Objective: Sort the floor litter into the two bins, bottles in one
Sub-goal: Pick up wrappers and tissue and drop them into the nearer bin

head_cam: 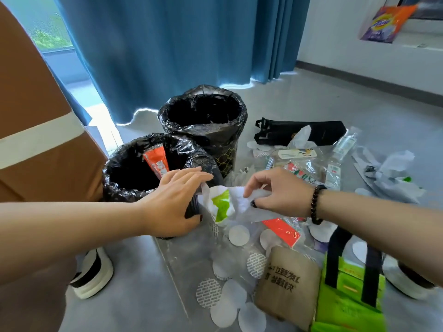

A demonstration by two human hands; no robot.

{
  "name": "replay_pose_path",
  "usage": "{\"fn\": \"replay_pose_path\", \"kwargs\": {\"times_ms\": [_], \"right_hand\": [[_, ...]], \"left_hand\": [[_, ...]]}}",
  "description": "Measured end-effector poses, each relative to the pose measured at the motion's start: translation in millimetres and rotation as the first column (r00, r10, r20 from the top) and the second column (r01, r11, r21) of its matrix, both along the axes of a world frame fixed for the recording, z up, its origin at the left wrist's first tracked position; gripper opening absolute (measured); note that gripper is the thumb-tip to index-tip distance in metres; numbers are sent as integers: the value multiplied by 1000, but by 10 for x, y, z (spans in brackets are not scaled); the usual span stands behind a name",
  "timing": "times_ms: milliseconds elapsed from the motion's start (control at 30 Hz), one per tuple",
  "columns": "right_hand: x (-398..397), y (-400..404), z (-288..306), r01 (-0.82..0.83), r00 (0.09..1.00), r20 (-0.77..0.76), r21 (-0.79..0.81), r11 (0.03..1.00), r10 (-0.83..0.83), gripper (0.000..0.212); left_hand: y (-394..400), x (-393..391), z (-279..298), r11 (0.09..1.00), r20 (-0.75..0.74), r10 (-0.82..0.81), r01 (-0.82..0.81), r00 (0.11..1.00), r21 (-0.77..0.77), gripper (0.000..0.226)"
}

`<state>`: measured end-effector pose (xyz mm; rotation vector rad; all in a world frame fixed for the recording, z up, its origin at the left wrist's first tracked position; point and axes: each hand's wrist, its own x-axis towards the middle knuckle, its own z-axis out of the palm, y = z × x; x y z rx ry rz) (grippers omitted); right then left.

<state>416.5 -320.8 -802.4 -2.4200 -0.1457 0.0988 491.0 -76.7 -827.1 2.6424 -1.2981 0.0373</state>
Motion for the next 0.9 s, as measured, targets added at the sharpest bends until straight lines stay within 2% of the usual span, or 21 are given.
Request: {"fn": "replay_pose_path", "kwargs": {"times_ms": [67, 133, 200, 233, 300, 367, 467, 600, 667, 767, 833, 900], "right_hand": [[-14, -56, 205, -41, 999, 1, -25, 999, 41, 33], [-20, -104, 369, -59, 998, 9, -66, 996, 59, 34], [-11, -152, 452, -52, 998, 34, -114, 992, 56, 33], [-16, -189, 470, -39, 998, 47, -139, 990, 46, 32], [-45, -249, 484, 0, 997, 71, -159, 987, 12, 31], [-108, -284, 471, 38, 995, 100, -154, 987, -22, 30], [-235, -240, 438, 42, 993, 113, -110, 993, -29, 30], [-230, -137, 411, 60, 986, 156, -54, 997, -51, 29], [-170, -65, 429, 97, 979, 184, -25, 995, -90, 29], [-94, 71, 477, 136, 965, 224, 25, 990, -138, 28], [-48, 154, 524, 171, 954, 237, 68, 983, -182, 28], [-7, 216, 585, 206, 943, 236, 142, 968, -235, 28]], "left_hand": [[-17, 7, -14, 998, 49, -9, 12, 999, -59, 68], [-48, 23, 13, 991, 57, -6, 13, 998, -133, 45], [-72, 37, 83, 977, -17, 32, -35, 999, -209, 33], [-98, 32, 130, 956, -116, 76, -106, 990, -272, 28], [-120, 46, 229, 852, -427, 139, -328, 893, -408, 18], [-91, 121, 305, 686, -645, 157, -552, 748, -474, 19], [37, 322, 405, 470, -732, 198, -719, 651, -512, 15], [205, 529, 476, 283, -739, 263, -782, 620, -555, 8], [275, 620, 489, 272, -709, 309, -774, 633, -572, 9], [364, 699, 573, 336, -605, 396, -722, 691, -605, 6], [412, 685, 670, 448, -483, 407, -630, 776, -634, 8], [427, 605, 744, 593, -363, 411, -548, 836, -589, 24]]}}
